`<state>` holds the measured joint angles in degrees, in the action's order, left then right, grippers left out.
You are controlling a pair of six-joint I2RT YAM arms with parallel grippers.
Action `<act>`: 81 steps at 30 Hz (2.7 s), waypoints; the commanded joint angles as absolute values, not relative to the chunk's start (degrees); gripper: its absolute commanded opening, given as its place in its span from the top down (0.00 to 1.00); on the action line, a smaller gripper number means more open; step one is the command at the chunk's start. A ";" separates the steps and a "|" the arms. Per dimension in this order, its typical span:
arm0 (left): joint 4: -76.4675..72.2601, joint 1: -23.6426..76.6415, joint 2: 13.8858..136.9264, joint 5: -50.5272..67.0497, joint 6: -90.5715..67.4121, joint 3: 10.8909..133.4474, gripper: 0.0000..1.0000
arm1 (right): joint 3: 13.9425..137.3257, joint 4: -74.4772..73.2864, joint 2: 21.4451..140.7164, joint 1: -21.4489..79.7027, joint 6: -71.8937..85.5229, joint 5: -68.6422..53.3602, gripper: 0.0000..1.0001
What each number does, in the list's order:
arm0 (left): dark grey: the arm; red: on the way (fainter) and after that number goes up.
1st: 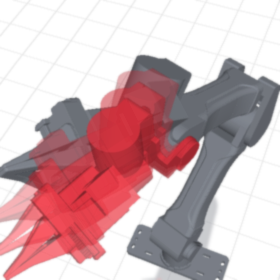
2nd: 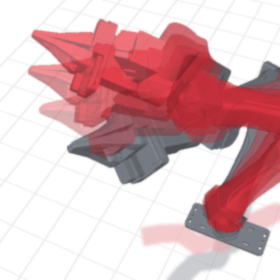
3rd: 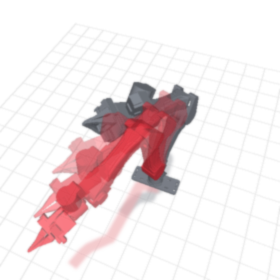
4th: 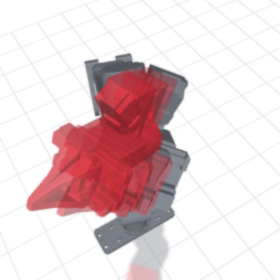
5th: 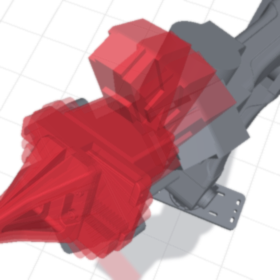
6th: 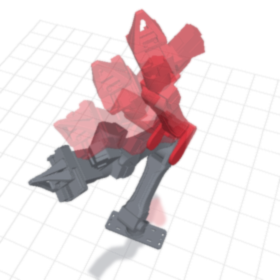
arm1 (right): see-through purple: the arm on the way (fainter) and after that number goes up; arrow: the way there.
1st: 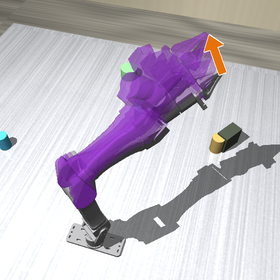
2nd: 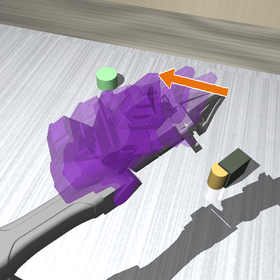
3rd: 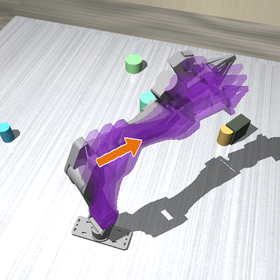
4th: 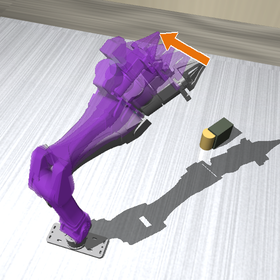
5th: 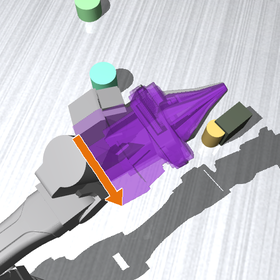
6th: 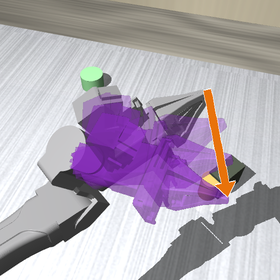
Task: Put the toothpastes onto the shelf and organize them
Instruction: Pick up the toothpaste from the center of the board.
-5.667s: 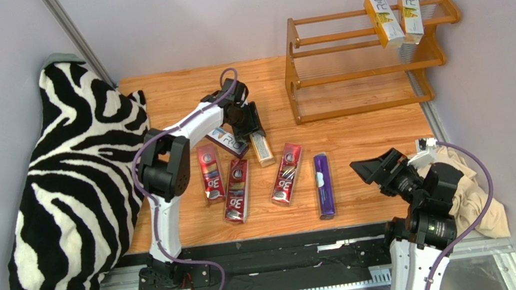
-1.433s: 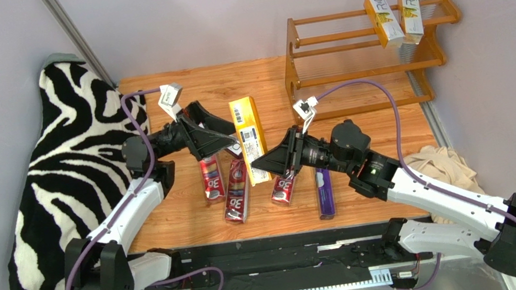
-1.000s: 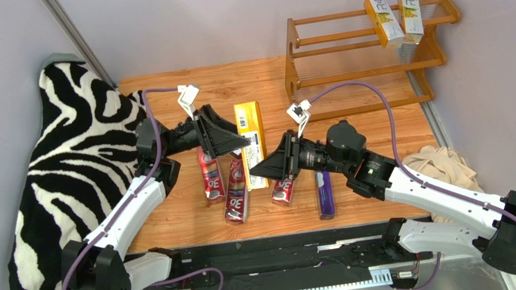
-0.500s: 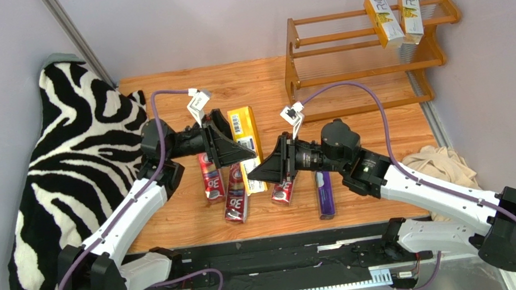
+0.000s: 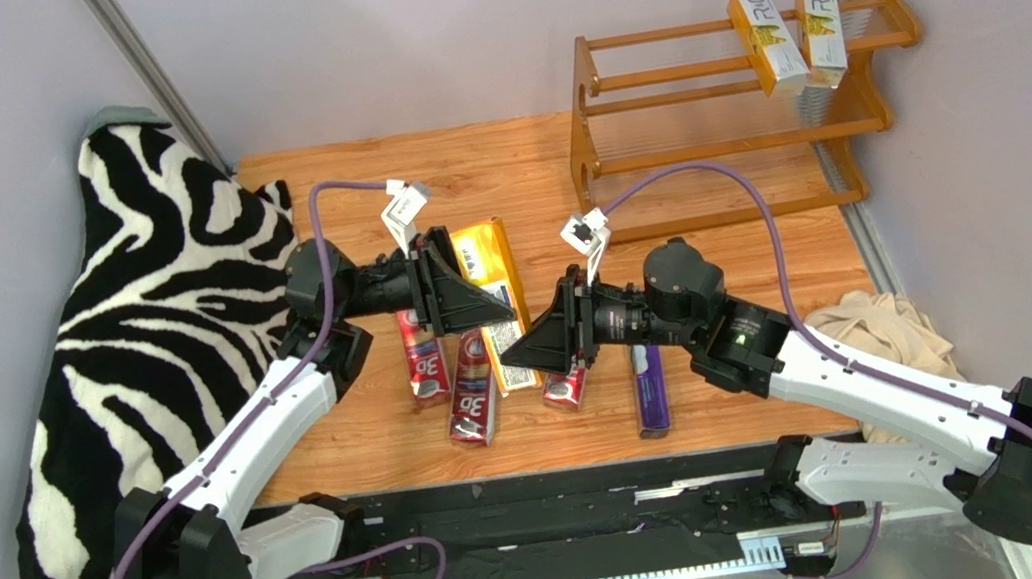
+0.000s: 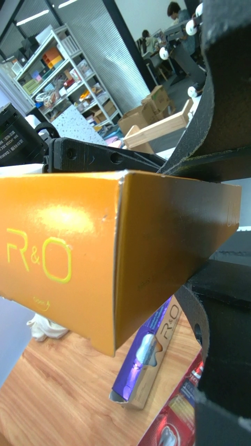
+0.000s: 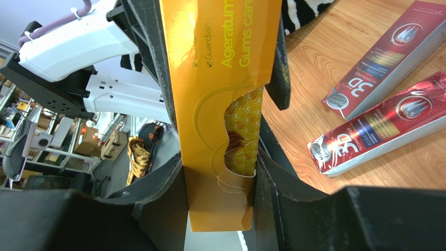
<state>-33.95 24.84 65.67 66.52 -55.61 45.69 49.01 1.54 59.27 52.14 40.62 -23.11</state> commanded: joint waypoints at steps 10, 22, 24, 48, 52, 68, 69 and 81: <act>-39.64 25.05 62.93 66.45 -57.83 47.72 0.68 | 49.66 0.97 56.52 51.94 41.48 -15.56 0.62; -57.82 25.05 61.35 54.33 -75.31 43.61 0.94 | 42.11 8.59 46.95 52.03 45.61 -7.21 0.13; -61.24 25.05 60.82 48.89 -78.65 42.02 0.96 | 39.30 10.89 45.36 52.38 46.49 -5.63 0.09; -62.67 25.93 57.74 29.97 -83.14 31.55 1.00 | 33.48 34.45 50.35 56.16 45.44 -1.93 0.10; -62.67 26.02 58.09 30.76 -83.14 31.38 1.00 | 34.98 34.72 50.98 56.16 44.39 -1.85 0.17; -63.11 26.72 59.41 32.08 -82.97 31.38 1.00 | 37.71 32.35 54.58 56.16 45.44 -2.02 0.65; -63.11 26.72 59.50 32.34 -82.79 31.20 0.96 | 37.71 32.00 53.97 56.16 45.44 -1.76 0.66; -37.44 26.81 54.87 42.71 -65.97 35.06 0.06 | 35.86 23.47 46.41 56.16 46.14 5.27 0.70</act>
<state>-54.11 26.50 59.35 36.23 -78.56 30.57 35.31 23.64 50.15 56.01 46.65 0.71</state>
